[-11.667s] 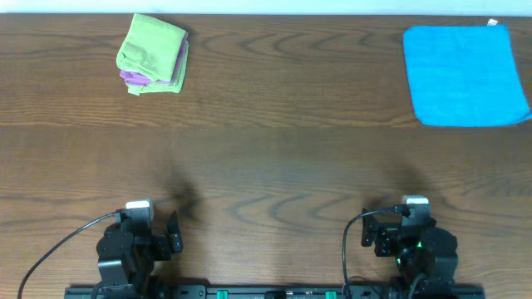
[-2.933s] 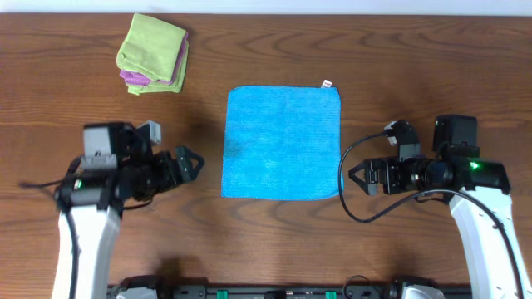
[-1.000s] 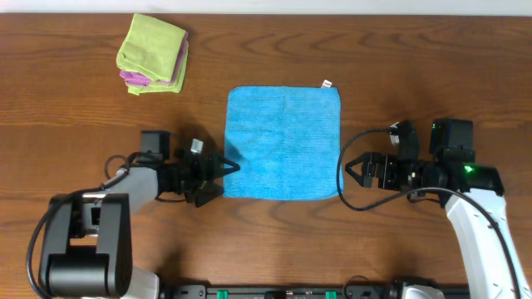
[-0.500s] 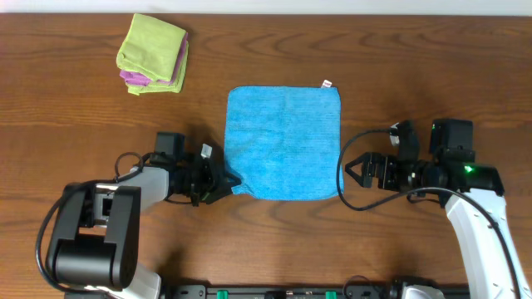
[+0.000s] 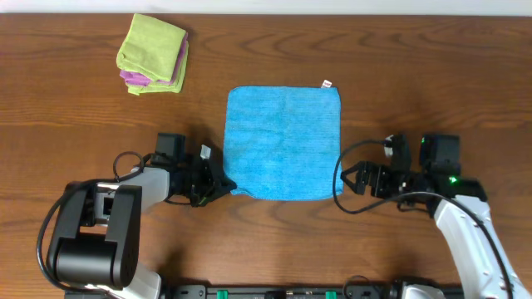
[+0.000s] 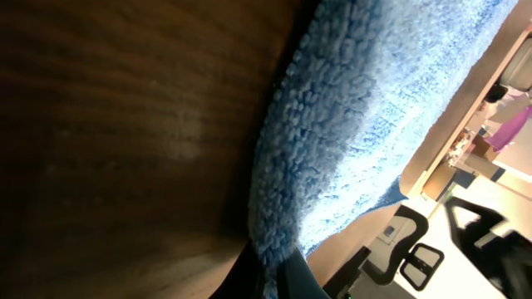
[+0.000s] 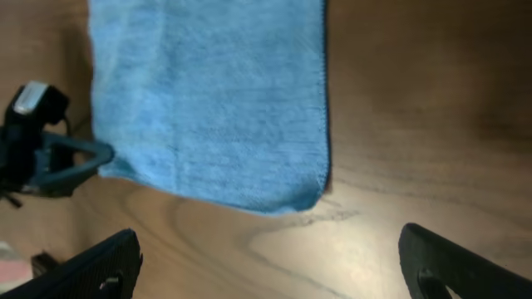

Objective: Fold the cloth
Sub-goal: 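Move the left gripper to the cloth's left edge and grasp it, then grasp the cloth's right edge with the right gripper, then lift both edges and fold the near half over the far half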

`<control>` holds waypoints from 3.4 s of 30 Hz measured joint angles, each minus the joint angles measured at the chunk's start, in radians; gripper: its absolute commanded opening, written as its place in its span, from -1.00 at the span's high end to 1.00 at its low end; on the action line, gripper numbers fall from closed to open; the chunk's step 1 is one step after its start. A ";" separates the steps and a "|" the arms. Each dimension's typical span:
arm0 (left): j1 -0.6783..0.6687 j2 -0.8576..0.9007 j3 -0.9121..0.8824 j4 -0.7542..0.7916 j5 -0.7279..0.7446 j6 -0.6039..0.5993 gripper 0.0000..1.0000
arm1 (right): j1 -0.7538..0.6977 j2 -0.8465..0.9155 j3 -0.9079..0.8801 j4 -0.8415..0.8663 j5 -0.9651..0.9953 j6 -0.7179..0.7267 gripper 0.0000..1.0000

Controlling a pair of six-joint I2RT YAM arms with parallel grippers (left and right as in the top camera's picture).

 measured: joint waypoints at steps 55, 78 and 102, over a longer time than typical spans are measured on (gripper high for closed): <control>0.000 0.002 -0.002 0.002 0.056 0.003 0.88 | 0.137 0.297 -0.064 0.291 -0.029 0.245 -0.22; 0.000 -0.006 -0.003 -0.068 0.138 0.127 0.88 | 0.172 0.300 -0.072 0.251 0.060 0.210 0.98; -0.001 -0.375 -0.007 -0.280 0.069 0.158 0.88 | 0.176 -0.042 -0.079 0.085 0.081 0.181 0.97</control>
